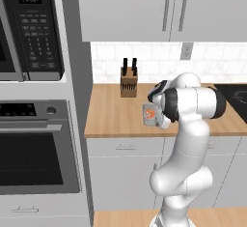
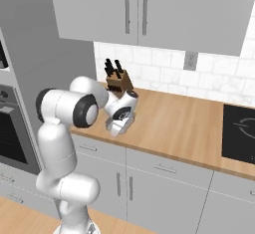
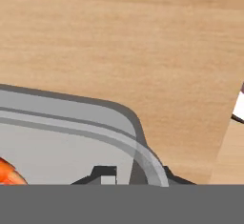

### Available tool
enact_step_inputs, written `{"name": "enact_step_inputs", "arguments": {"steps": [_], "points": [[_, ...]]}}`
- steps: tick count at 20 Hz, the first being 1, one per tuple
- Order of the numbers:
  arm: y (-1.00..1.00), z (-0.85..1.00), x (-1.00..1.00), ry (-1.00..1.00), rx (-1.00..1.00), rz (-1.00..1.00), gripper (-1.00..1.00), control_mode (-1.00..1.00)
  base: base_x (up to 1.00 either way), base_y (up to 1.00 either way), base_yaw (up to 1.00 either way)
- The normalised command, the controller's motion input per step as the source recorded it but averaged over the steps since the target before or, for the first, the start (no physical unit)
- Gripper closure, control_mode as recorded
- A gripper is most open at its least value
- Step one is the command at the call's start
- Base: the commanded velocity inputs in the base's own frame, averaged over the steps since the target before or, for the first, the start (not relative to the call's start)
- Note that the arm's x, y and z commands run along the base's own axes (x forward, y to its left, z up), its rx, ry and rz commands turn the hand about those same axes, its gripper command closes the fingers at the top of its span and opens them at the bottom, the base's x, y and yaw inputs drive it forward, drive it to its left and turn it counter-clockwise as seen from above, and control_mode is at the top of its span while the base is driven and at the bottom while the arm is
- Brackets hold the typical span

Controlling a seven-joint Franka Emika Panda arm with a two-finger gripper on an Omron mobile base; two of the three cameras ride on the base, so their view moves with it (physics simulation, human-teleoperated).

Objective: Take the meat container that has the shrimp and place it on the second highest rack of the freezer. Then take the vegetable container that has the squashs and place it on the highest rack of the freezer.

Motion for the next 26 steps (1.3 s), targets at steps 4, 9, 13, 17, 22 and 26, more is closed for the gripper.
{"name": "enact_step_inputs", "arguments": {"steps": [4, 9, 13, 17, 22, 26], "points": [[-0.15, 0.85, -0.41, -0.23, -0.03, 0.29, 1.00, -1.00, 0.00, 0.00, 0.00], [-0.03, 0.97, -0.29, -0.25, -0.09, 0.53, 1.00, -1.00, 0.00, 0.00, 0.00], [0.00, 0.87, -0.46, -0.28, -0.07, 0.64, 1.00, -1.00, 0.00, 0.00, 0.00], [-0.03, 0.89, -0.44, -0.33, -0.12, 0.65, 1.00, -1.00, 0.00, 0.00, 0.00], [-0.03, 0.76, -0.47, -0.33, -0.18, 0.65, 1.00, -1.00, 0.00, 0.00, 0.00], [0.00, 0.36, -0.65, -0.26, -0.23, 0.61, 1.00, -1.00, 0.00, 0.00, 0.00]]}}
